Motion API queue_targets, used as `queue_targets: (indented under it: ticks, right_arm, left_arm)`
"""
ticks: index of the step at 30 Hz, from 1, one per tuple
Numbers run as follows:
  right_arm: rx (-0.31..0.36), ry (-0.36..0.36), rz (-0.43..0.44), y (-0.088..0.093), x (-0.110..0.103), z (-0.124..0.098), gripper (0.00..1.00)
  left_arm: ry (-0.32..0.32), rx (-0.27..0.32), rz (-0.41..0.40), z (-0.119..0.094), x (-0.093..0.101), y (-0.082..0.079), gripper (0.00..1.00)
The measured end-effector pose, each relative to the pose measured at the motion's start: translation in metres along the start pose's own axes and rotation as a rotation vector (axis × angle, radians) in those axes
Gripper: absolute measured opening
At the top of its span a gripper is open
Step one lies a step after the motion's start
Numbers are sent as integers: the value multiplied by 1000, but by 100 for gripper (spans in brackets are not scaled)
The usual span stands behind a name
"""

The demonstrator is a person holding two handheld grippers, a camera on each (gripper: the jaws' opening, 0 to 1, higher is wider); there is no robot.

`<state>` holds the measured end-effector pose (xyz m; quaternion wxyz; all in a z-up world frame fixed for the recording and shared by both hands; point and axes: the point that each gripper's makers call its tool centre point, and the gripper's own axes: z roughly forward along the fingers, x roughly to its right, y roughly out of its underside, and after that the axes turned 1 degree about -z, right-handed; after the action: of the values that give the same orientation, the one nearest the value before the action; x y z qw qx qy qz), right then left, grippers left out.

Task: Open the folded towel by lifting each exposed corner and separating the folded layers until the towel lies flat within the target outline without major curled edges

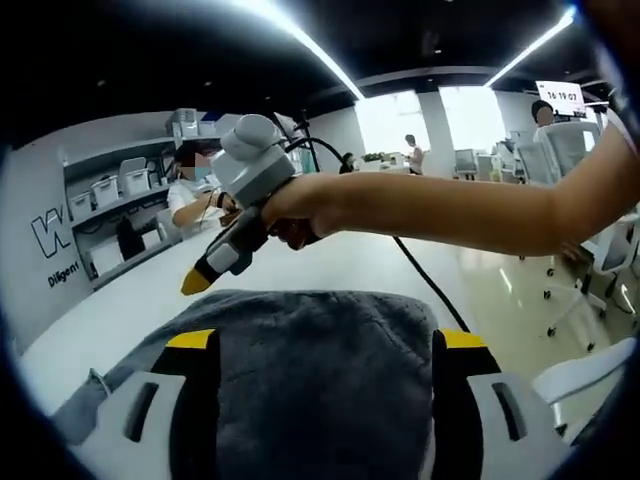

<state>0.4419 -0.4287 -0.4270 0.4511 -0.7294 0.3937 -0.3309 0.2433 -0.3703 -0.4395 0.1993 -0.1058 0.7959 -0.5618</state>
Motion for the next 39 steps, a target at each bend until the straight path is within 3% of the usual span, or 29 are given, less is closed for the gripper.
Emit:
queue_targets:
  ticks: [15,28,36,39]
  right_arm:
    - [-1,-62,-21,-11,-41,23,45]
    - [7,-100,-29,-21,-67,43,44]
    - [22,-151,-26,-29,-91,60,44]
    - [22,-170,-35,-31,-100,64,42]
  left_arm:
    - [-104,-24,-39,-44,-29,21,84]
    - [-187,-45,-88,-52,-41,30,84]
    - [-215,-64,-133,-50,-37,34,82]
    - [-243,-98,-138,-52,-40,42,80]
